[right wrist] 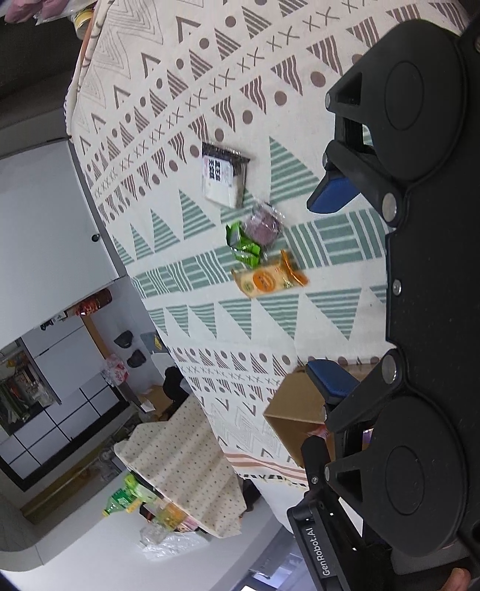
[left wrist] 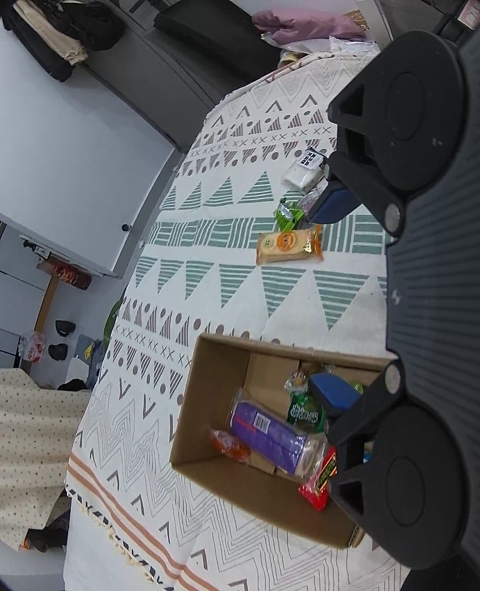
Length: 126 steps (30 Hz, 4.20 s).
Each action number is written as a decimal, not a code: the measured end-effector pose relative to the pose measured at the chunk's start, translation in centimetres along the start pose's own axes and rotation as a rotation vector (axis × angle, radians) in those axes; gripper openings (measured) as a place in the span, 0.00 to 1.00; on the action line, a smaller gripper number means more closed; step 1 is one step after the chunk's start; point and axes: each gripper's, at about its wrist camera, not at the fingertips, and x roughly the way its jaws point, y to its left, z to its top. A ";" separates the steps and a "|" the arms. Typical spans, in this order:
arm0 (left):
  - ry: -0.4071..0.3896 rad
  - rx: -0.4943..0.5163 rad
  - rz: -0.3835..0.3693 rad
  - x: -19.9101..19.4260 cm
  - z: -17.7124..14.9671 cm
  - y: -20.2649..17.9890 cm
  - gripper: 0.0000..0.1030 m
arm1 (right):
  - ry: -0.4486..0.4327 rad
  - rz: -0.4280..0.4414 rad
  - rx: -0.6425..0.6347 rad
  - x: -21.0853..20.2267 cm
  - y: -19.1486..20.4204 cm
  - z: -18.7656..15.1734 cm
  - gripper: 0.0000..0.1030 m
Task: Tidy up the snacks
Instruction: 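Move both grippers back toward the remaining snacks, then grasp the orange-labelled cake packet with the left gripper while the right grasps the black-and-white packet, then carry the cake packet and black-and-white packet over the cardboard box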
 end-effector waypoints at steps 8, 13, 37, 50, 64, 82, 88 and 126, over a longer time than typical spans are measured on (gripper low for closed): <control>0.022 0.019 0.006 1.6 -0.2 -1.8 0.85 | 0.003 -0.010 0.039 0.5 -2.6 0.5 0.83; 0.032 0.027 0.017 2.9 -0.1 -2.8 0.85 | 0.006 -0.014 0.062 1.1 -4.2 1.0 0.83; 0.113 0.064 0.030 12.0 0.5 -6.7 0.62 | 0.052 -0.015 0.156 6.3 -10.2 4.4 0.70; 0.172 0.095 0.062 16.8 -0.1 -8.3 0.55 | 0.078 -0.020 0.203 9.3 -13.1 5.6 0.64; 0.207 0.089 0.109 20.7 -0.4 -9.1 0.51 | 0.074 0.027 0.308 12.2 -15.9 5.9 0.58; 0.197 0.071 0.115 18.6 -0.8 -8.7 0.31 | 0.113 0.046 0.371 10.5 -16.8 4.7 0.19; 0.176 0.070 0.089 16.1 -1.1 -8.5 0.31 | 0.091 0.033 0.366 8.0 -16.1 3.4 0.15; -0.008 0.009 -0.001 1.5 -1.2 -3.4 0.31 | -0.024 0.198 0.164 -0.3 -3.8 3.2 0.07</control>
